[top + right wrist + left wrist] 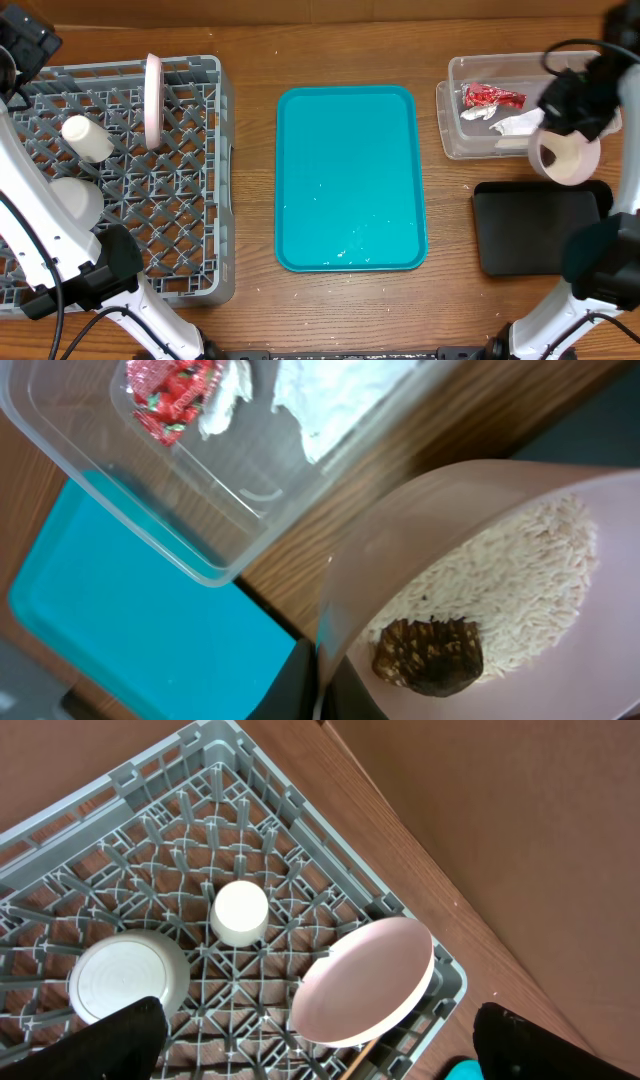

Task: Sort waste into correct bins and load items into the dishwasher
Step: 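Carry the white dish with the right gripper over the black tray, then tilt the white dish to dump rice and scrap onto the black tray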

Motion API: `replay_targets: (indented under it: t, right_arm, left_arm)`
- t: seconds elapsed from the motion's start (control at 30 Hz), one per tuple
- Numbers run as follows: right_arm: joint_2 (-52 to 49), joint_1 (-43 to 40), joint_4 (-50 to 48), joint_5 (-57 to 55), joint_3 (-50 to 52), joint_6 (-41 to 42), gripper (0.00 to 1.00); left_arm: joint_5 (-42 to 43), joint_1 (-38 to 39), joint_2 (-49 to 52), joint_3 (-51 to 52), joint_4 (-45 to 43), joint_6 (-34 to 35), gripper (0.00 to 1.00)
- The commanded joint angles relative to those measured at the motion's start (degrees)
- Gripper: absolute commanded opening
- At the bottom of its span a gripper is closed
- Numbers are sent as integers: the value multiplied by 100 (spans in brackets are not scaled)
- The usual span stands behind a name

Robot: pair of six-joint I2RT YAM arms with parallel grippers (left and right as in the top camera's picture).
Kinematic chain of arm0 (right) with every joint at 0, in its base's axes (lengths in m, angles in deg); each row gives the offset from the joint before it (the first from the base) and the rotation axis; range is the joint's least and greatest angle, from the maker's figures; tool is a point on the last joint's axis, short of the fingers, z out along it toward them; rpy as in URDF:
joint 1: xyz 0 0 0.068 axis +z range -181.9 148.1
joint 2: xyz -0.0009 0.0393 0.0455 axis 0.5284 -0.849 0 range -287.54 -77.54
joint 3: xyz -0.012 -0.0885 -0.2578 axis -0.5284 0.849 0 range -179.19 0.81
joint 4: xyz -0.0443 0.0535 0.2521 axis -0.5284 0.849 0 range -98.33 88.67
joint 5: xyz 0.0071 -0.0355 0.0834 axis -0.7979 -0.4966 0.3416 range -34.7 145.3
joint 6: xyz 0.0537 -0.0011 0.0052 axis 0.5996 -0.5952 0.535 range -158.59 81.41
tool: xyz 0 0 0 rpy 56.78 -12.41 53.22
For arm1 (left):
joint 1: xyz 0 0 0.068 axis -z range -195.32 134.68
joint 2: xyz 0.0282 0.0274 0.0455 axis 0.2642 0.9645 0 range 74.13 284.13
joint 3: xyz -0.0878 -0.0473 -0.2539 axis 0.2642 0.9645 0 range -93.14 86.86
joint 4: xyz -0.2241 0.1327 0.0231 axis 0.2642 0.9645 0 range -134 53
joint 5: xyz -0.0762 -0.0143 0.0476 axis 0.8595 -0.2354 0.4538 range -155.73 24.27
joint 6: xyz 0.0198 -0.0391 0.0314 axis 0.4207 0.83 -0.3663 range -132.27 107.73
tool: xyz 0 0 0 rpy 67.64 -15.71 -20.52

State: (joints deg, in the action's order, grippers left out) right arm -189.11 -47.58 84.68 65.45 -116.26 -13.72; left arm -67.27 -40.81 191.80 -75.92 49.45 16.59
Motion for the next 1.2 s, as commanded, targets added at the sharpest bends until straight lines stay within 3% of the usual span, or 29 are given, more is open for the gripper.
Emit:
replay_targets:
  t: [0.0, 0.33, 0.7, 1.0, 1.17]
  right_arm:
    - [72, -516, 31, 1032, 319, -960, 4]
    - [72, -1582, -96, 2999, 1486, -2441, 4]
    - [72, -2669, -28, 3945, 2444, -3576, 4]
    - [72, -3565, -120, 4929, 3790, -4791, 4]
    - [70, -3969, -323, 5379, 4019, -4918, 4]
  left_arm:
    - [-35, 2, 20, -7, -2, 116, 100]
    - [-35, 0, 20, -7, -2, 116, 100]
    - [-37, 2, 20, -7, -2, 116, 100]
    - [-35, 2, 20, -7, -2, 116, 100]
    - [-35, 2, 20, -7, -2, 116, 100]
